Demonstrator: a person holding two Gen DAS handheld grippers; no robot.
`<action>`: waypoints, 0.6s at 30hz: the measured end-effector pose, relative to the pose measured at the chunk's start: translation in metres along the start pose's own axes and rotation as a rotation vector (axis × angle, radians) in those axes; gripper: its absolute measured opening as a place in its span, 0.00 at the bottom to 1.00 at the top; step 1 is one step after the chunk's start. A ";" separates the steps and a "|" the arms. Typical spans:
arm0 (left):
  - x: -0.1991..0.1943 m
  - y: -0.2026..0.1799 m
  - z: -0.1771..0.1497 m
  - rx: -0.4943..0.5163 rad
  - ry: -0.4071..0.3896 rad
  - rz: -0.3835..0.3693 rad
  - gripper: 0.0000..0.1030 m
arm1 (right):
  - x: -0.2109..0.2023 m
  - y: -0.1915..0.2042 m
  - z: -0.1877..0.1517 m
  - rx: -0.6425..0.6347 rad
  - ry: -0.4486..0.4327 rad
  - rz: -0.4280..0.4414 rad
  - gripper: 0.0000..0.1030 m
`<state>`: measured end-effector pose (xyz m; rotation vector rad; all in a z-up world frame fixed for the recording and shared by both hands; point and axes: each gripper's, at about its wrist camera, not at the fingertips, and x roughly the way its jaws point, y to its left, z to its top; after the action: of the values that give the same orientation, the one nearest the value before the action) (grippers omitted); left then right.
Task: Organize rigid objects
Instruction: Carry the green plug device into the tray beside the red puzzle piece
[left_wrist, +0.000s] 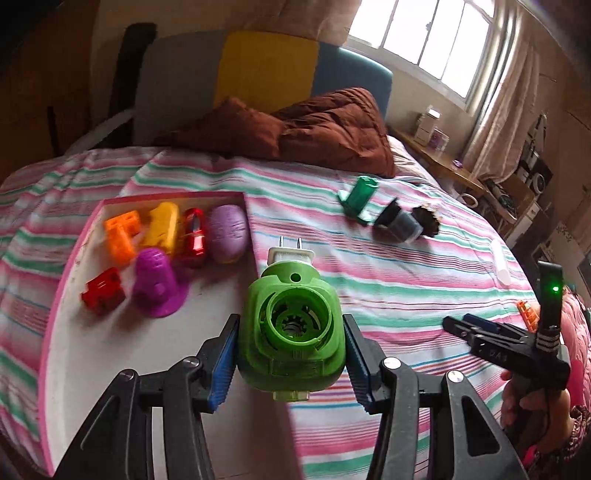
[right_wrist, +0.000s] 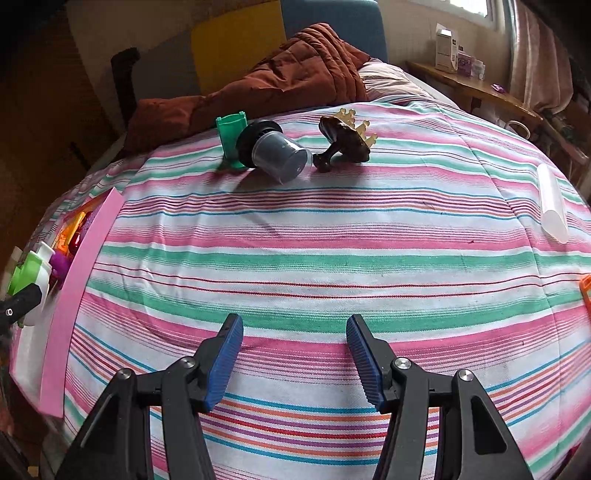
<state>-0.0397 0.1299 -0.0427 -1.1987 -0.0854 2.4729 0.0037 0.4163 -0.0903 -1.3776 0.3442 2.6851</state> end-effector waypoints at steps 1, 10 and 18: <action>-0.001 0.008 -0.002 -0.015 0.000 0.011 0.51 | -0.001 0.000 0.001 0.002 -0.005 0.002 0.58; -0.006 0.075 -0.021 -0.127 0.043 0.109 0.51 | -0.004 0.003 0.001 0.003 -0.049 0.030 0.60; -0.008 0.112 -0.032 -0.161 0.063 0.166 0.51 | -0.005 -0.001 0.002 0.014 -0.065 0.011 0.60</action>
<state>-0.0465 0.0202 -0.0815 -1.4018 -0.1766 2.6094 0.0049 0.4183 -0.0851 -1.2846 0.3646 2.7232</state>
